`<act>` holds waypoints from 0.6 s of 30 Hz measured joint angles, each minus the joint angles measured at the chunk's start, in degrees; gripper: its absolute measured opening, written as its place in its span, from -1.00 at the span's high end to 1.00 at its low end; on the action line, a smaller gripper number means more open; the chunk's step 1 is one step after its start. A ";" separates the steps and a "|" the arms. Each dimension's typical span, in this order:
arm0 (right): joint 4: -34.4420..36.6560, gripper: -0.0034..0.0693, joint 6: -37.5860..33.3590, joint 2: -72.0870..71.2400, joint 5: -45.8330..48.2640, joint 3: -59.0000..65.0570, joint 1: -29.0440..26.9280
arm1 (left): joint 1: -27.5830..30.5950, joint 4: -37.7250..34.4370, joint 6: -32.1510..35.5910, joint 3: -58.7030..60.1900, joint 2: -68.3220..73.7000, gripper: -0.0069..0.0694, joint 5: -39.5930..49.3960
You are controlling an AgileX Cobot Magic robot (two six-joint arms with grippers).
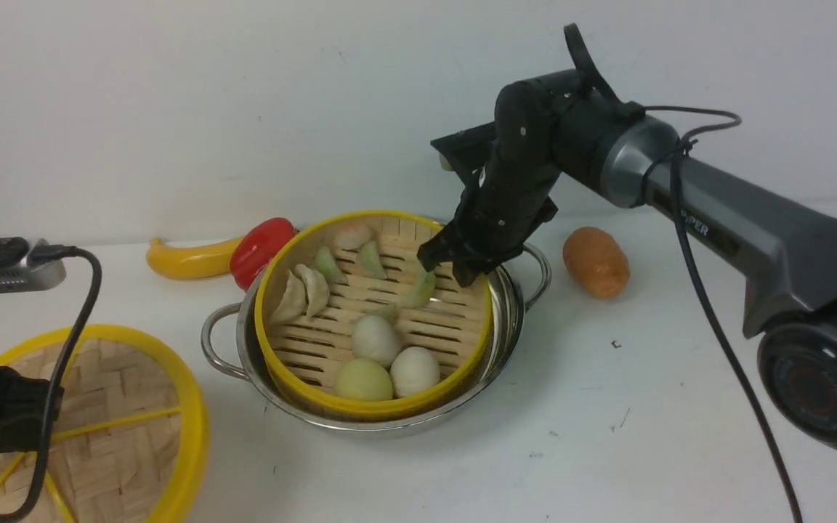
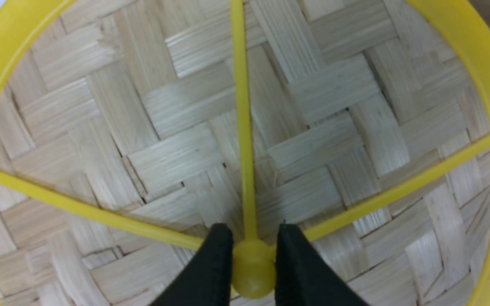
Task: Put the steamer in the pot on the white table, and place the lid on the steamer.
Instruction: 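Place the bamboo steamer basket of food into the steel pot with the right gripper, then grasp the bamboo steamer lid lying on the table by its centre knob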
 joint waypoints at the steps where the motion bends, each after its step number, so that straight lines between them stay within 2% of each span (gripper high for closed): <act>1: -0.27 0.35 0.00 0.00 0.24 0.00 0.00 | -0.73 0.00 0.00 -0.06 0.00 0.52 -0.16; 5: 0.35 -0.01 -0.05 -0.13 0.45 -0.05 -0.13 | -2.90 0.12 0.00 -1.90 0.07 0.52 -0.80; 10: 0.01 -0.28 -0.05 -1.13 0.40 -0.05 -0.13 | -3.55 0.16 -0.88 -7.90 0.24 0.52 -0.81; 14: -1.48 -0.36 0.00 -4.72 0.50 -0.05 -0.65 | -5.44 -0.38 -1.21 -14.93 2.59 0.52 0.29; 18: -1.49 -0.37 1.03 -13.13 0.25 0.18 -3.02 | -13.20 -0.31 -1.27 -23.52 9.17 0.52 3.61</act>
